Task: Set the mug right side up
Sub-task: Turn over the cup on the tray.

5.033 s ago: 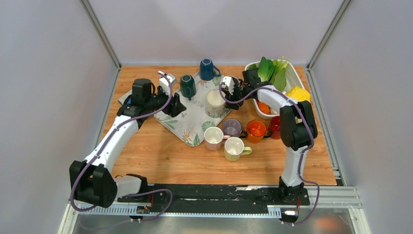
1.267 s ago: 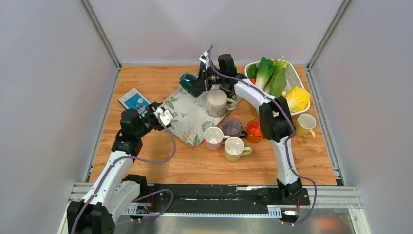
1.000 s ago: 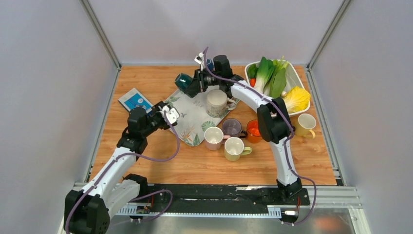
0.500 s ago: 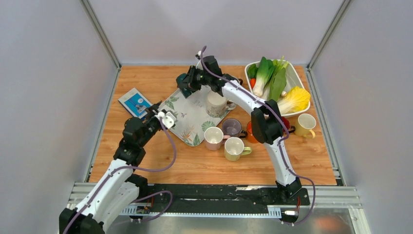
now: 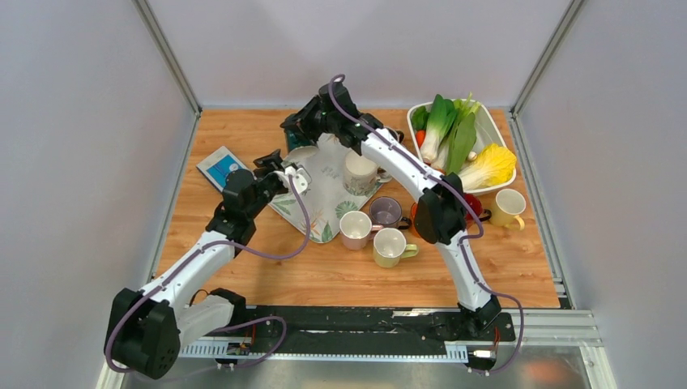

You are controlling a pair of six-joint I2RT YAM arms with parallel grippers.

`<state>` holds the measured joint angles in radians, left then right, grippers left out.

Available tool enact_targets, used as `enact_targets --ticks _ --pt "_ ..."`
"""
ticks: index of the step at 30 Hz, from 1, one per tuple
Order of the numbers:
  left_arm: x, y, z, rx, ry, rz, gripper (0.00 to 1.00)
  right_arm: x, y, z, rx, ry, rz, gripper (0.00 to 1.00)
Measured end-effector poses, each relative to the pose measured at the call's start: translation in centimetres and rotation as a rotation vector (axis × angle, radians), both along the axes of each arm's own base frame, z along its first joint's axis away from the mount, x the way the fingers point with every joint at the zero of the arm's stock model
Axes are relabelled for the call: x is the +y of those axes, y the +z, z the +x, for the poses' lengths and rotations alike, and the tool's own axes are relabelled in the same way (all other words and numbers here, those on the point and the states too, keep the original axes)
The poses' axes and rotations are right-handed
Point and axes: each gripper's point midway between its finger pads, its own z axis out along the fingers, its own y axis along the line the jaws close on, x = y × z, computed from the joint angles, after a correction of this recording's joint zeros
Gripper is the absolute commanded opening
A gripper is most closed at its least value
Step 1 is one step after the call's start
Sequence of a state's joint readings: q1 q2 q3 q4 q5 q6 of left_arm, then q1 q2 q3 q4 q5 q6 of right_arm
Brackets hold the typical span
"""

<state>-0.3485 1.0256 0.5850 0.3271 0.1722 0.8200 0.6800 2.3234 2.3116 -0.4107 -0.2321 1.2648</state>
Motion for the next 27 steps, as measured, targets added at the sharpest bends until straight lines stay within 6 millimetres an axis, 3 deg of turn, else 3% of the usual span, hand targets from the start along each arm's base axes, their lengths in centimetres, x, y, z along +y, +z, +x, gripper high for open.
enact_targets --ticks 5,9,17,20,23,25,27 --pt "-0.9 -0.7 1.2 -0.021 0.014 0.033 0.63 0.6 -0.9 -1.2 0.099 -0.029 0.001 0.00" --pt "-0.5 -1.8 2.7 -0.031 0.077 0.062 0.64 0.2 -2.2 -1.5 0.230 -0.087 0.009 0.00" --pt "0.0 -4.6 5.3 -0.035 0.156 0.121 0.50 -0.7 -4.4 -1.5 0.389 -0.180 0.030 0.00" --pt "-0.2 -4.9 5.5 -0.037 0.152 0.122 0.34 -1.1 -4.5 -1.4 0.422 -0.203 0.040 0.00" --pt "-0.4 -4.8 5.6 -0.045 0.142 0.127 0.26 -1.3 -4.0 -1.3 0.430 -0.208 0.059 0.00" --pt "-0.6 -4.8 5.5 -0.047 0.128 0.132 0.11 -1.3 -3.7 -1.2 0.429 -0.210 0.065 0.00" --pt "-0.6 -4.7 5.5 -0.050 0.125 0.133 0.02 -1.4 -3.5 -1.3 0.431 -0.213 0.066 0.00"
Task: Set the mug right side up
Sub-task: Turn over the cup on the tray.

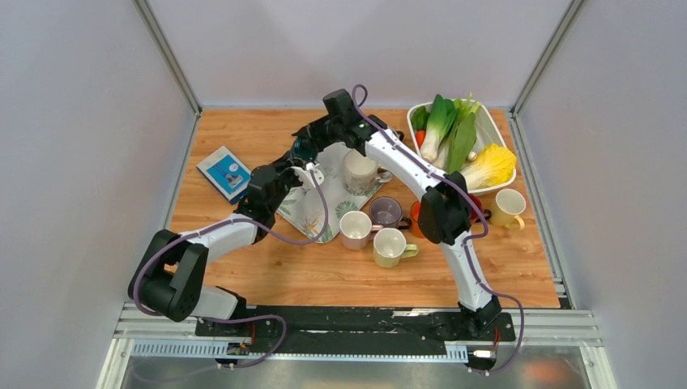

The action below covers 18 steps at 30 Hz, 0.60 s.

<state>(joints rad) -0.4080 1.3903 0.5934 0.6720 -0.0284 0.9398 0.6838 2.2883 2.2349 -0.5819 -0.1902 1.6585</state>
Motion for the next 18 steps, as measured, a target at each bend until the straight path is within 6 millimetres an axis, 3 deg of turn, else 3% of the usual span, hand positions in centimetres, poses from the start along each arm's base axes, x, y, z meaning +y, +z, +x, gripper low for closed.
enact_targets --ticks 5,8,10,11,13,18 --pt "0.2 0.2 0.0 -0.004 0.004 0.004 0.00 -0.2 -0.2 -0.1 0.024 -0.009 0.004 0.00" --pt "0.2 0.2 0.0 -0.004 0.003 0.004 0.00 -0.3 -0.2 -0.1 0.025 -0.010 0.003 0.28" --pt "0.2 0.2 0.0 -0.004 0.003 0.005 0.00 -0.5 -0.3 -0.1 0.018 -0.014 -0.008 0.65" --pt "0.2 0.3 0.1 -0.008 0.002 0.007 0.00 -0.6 -0.4 -0.1 0.011 -0.015 -0.019 0.76" --pt "0.2 -0.3 -0.1 0.016 0.002 0.018 0.00 -0.8 -0.2 0.1 -0.026 -0.019 -0.042 0.87" --pt "0.7 -1.5 -0.3 0.062 0.022 0.035 0.00 -1.5 1.2 0.2 -0.109 -0.015 -0.084 0.92"
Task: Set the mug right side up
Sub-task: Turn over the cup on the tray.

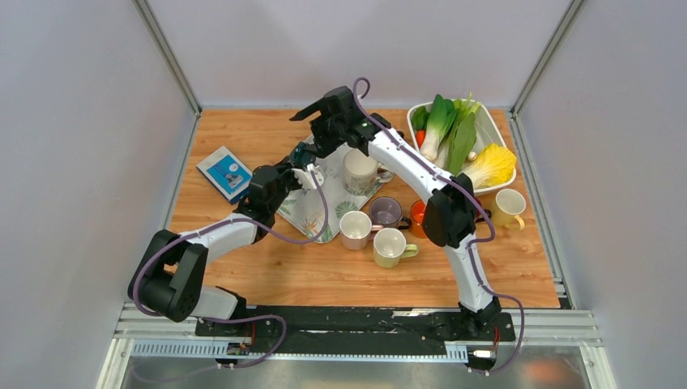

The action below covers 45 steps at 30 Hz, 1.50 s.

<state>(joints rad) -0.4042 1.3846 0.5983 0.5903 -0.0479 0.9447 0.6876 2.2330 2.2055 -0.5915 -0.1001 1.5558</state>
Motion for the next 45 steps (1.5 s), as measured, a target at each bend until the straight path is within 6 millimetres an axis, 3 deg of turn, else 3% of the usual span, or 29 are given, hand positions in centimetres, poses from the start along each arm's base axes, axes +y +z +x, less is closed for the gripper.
enact_targets --ticks 4,13,21,26,30,33,37,41,45 --pt "0.4 -0.1 0.0 0.005 0.024 -0.004 0.00 -0.3 1.0 0.0 -0.058 0.007 -0.027 1.00" --pt "1.1 0.3 -0.1 0.044 0.066 -0.040 0.00 -3.3 0.4 1.0 -0.226 0.031 -0.230 1.00" --pt "0.4 1.4 -3.2 0.116 -0.061 -0.036 0.00 -6.7 5.2 2.8 -0.620 0.256 -0.329 1.00" --pt "-0.3 1.0 -6.3 0.199 -0.167 -0.026 0.00 -9.2 7.6 0.1 -1.036 0.608 -0.374 1.00" --pt "-1.1 0.1 -9.2 0.295 -0.262 -0.022 0.00 -12.6 6.7 -2.0 -1.307 0.830 -0.510 1.00" --pt "-1.7 -0.9 -11.0 0.376 -0.321 -0.026 0.00 -14.0 5.7 -2.7 -1.460 0.972 -0.623 1.00" --pt "-2.0 -1.8 -12.5 0.455 -0.362 -0.031 0.00 -14.1 4.3 -4.5 -1.573 1.204 -0.695 1.00" --pt "-2.2 -1.8 -13.0 0.486 -0.371 -0.040 0.00 -12.8 4.3 -5.8 -1.653 1.390 -0.709 0.99" --pt "-2.4 -1.4 -13.1 0.490 -0.377 -0.056 0.00 -11.6 0.7 -9.5 -1.684 1.620 -0.693 0.92"
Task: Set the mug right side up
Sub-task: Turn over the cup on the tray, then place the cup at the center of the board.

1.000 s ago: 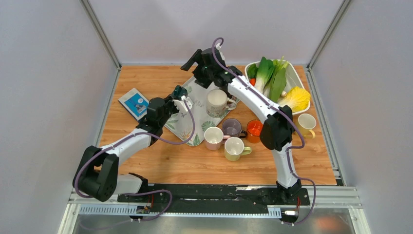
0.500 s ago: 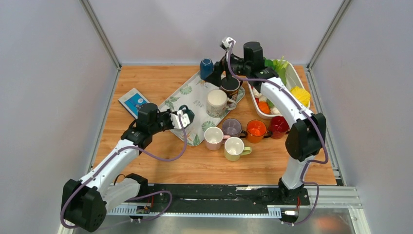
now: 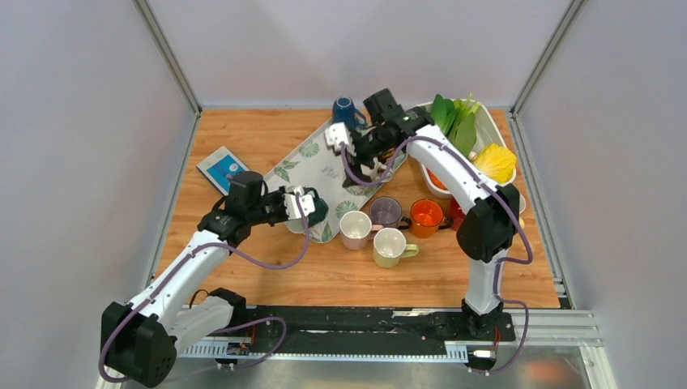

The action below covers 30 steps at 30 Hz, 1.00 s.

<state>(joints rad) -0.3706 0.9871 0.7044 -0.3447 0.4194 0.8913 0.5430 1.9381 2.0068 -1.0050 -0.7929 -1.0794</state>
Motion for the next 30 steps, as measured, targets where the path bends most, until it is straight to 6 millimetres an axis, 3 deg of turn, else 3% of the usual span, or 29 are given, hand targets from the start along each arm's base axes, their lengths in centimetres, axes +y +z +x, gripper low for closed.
enact_targets --ticks 3,7,14,30 --pt "-0.2 0.3 -0.2 -0.004 -0.008 -0.018 0.00 0.7 -4.3 -3.3 0.038 0.102 -0.098 0.92" --pt "-0.5 0.9 -0.4 -0.042 -0.030 -0.038 0.00 2.7 -7.0 -5.3 0.058 0.171 -0.184 0.88" --pt "-0.5 0.7 -0.1 -0.072 -0.076 0.014 0.00 7.6 -7.7 -4.2 0.009 0.217 -0.200 0.76" --pt "0.0 2.3 1.9 -0.244 -0.091 0.125 0.00 7.4 -8.8 -4.5 0.011 0.211 -0.251 0.38"
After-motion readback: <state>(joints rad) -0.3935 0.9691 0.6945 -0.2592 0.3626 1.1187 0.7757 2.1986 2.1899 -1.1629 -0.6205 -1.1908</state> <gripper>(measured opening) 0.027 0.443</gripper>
